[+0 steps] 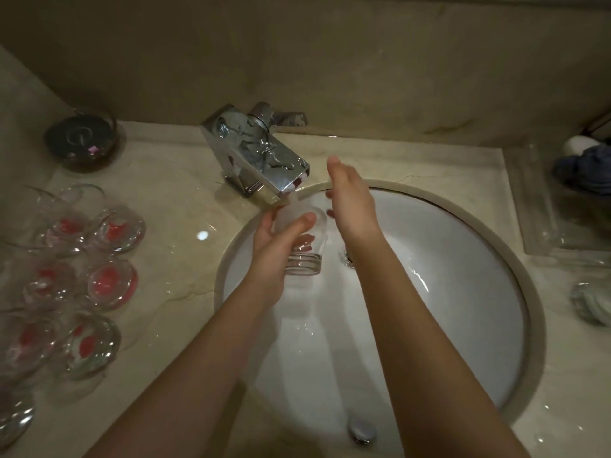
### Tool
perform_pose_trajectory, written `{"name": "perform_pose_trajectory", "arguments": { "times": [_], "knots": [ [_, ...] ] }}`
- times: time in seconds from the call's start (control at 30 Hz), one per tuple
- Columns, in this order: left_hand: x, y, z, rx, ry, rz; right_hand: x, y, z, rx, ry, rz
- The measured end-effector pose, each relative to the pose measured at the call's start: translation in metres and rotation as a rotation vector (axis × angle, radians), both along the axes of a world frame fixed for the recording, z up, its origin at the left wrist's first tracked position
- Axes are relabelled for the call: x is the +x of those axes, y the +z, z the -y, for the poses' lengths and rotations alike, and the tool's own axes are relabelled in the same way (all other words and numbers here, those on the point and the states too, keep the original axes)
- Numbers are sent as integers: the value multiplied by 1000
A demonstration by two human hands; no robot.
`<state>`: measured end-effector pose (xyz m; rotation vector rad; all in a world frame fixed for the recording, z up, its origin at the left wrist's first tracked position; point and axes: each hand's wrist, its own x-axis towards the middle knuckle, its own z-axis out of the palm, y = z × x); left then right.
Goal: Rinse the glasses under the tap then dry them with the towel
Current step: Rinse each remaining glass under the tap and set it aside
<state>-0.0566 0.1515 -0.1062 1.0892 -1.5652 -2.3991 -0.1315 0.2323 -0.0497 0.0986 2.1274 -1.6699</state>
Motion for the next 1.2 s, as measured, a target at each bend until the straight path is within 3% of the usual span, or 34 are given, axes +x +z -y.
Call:
{"name": "perform_pose_trajectory", "arguments": {
  "times": [0.13, 0.27, 0.67, 0.83, 0.93, 1.0, 1.13, 1.2],
  "knots": [
    [2, 4, 0, -4, -5, -1, -17, 27, 22, -170, 62, -59],
    [6, 8, 2, -11, -10, 7, -21, 36, 34, -138, 159, -90],
    [13, 6, 1, 3, -2, 24, 7, 31, 38, -157, 97, -101],
    [15, 6, -1, 42, 6, 110, 19, 37, 29, -176, 105, -47],
    [17, 11, -3, 275, -14, 187, 40, 23, 6, -142, -98, 39],
    [20, 19, -6, 398, -36, 274, 57, 4, -9, -8, -248, 193],
    [37, 30, -16, 500, -66, 409, 92, -19, -27, 76, -129, 586],
    [46, 36, -22, 523, -88, 439, 103, -24, -33, 44, -138, 619]
  ]
}}
